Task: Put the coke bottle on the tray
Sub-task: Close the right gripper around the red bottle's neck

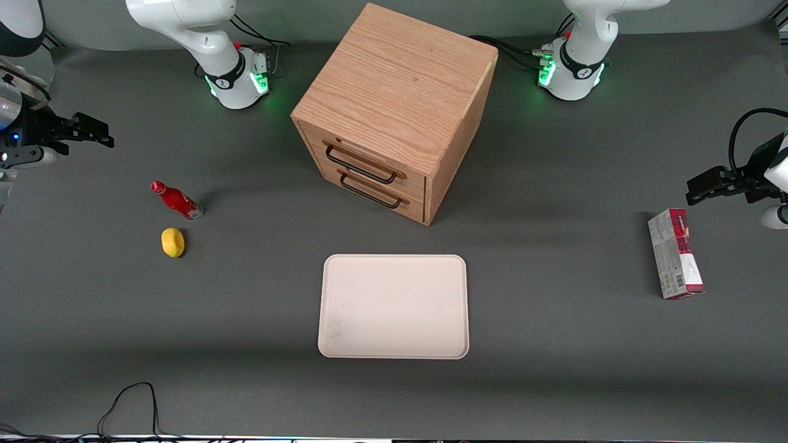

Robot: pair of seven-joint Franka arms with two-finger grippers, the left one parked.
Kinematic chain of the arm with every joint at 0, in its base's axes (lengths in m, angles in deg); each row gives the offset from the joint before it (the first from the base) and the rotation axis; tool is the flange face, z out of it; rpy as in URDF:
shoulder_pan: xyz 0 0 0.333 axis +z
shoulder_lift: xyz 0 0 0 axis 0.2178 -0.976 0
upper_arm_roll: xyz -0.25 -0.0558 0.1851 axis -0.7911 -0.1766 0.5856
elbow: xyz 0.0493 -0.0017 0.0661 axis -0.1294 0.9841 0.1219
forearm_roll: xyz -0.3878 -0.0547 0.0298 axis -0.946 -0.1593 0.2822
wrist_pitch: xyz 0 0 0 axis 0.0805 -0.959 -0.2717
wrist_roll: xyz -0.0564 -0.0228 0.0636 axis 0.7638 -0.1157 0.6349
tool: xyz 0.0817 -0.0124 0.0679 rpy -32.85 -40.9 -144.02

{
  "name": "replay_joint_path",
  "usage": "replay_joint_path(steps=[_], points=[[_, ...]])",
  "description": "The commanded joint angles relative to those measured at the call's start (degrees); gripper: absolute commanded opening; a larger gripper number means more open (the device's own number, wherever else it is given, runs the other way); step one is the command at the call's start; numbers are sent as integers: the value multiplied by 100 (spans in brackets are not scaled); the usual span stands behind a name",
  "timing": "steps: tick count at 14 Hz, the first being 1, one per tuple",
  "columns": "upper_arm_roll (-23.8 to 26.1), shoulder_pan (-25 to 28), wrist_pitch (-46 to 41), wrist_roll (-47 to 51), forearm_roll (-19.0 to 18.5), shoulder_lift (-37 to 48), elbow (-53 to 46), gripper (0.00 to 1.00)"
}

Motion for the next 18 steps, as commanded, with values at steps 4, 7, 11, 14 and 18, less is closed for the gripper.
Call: replay_joint_path(steps=[4, 7, 11, 14, 18], points=[[-149, 62, 2020, -68, -111, 123, 1698, 100], [-166, 53, 3014, -59, -111, -123, 2304, 100], [-324, 53, 3562, -94, -119, -281, 2693, 100], [-325, 62, 3659, -94, -111, -396, 2719, 100], [-325, 62, 3685, -103, -120, -422, 2737, 100]])
